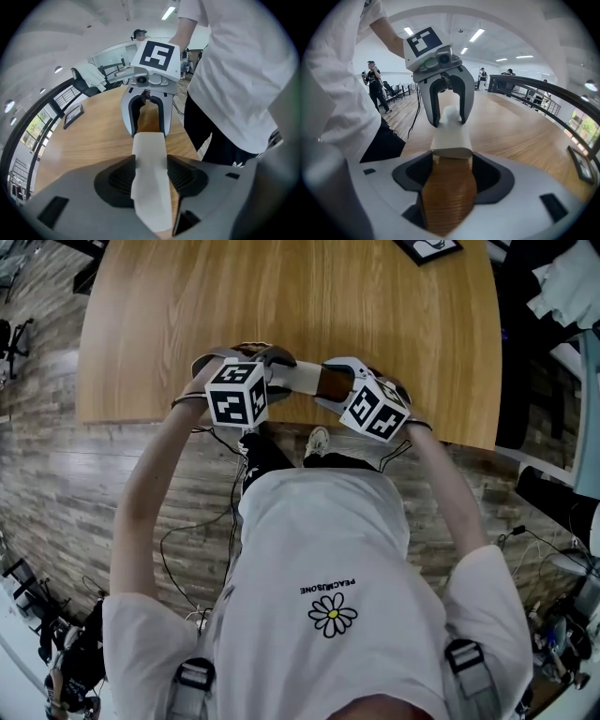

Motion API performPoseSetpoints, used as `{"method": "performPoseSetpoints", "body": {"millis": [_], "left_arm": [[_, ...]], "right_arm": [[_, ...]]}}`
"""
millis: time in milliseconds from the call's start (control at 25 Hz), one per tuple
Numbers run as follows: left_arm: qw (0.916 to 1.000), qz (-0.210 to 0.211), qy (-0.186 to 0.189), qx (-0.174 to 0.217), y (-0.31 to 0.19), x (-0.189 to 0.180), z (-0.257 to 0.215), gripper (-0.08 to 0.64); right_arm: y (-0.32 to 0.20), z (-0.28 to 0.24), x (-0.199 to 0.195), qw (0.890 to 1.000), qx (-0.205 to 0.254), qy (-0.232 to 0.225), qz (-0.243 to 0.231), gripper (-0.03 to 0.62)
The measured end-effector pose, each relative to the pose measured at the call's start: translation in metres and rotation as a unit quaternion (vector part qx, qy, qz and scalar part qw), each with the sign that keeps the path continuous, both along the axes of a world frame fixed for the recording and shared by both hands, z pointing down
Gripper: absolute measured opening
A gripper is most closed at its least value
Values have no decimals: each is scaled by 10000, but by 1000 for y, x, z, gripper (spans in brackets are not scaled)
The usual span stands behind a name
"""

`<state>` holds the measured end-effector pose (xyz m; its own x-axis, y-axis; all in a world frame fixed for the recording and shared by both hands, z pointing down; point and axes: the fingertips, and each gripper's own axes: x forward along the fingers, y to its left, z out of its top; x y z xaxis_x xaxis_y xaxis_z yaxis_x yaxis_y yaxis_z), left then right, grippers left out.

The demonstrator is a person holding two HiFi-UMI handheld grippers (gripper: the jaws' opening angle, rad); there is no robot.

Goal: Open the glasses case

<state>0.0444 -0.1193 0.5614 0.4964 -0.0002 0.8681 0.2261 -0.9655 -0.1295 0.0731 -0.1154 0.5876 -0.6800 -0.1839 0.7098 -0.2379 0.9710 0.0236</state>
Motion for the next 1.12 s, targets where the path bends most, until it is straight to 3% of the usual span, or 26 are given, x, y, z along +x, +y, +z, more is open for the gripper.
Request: {"method": "performPoseSetpoints", "body": {"millis": [320, 480, 560, 720, 760, 920, 1000, 1040, 1120], "left_arm": [[9975, -30, -102, -700, -4, -1, -2, 222], [9882, -248, -18, -1509, 4, -1, -7, 222], [9850, -295, 16, -1700, 6, -1, -9, 222], [9892, -230, 137, -1444, 7, 0, -9, 219], [9908, -169, 137, -1334, 8, 0, -8, 219], [9954, 40, 192, -943, 10, 0, -9, 207], [9949, -72, 391, -926, 8, 2, -14, 167], [9947, -137, 481, -898, 6, 3, -17, 108], [9960, -131, 465, -746, 3, 4, -14, 91]], "right_arm": [[-1, 1, -1, 9999, -54, 73, -74, 272], [4, 1, -2, 9998, -95, 120, -119, 238], [5, 1, -2, 9999, -94, 138, -32, 229], [13, 0, 2, 9988, -432, 66, 202, 246], [16, -2, 3, 9979, -597, -24, 237, 279], [8, -16, 5, 9922, -935, -539, 618, 301], [5, -16, 3, 9914, -1003, -555, 624, 308], [6, -13, 2, 9919, -1013, -499, 576, 310], [5, -4, 0, 9931, -995, -359, 498, 310]]}}
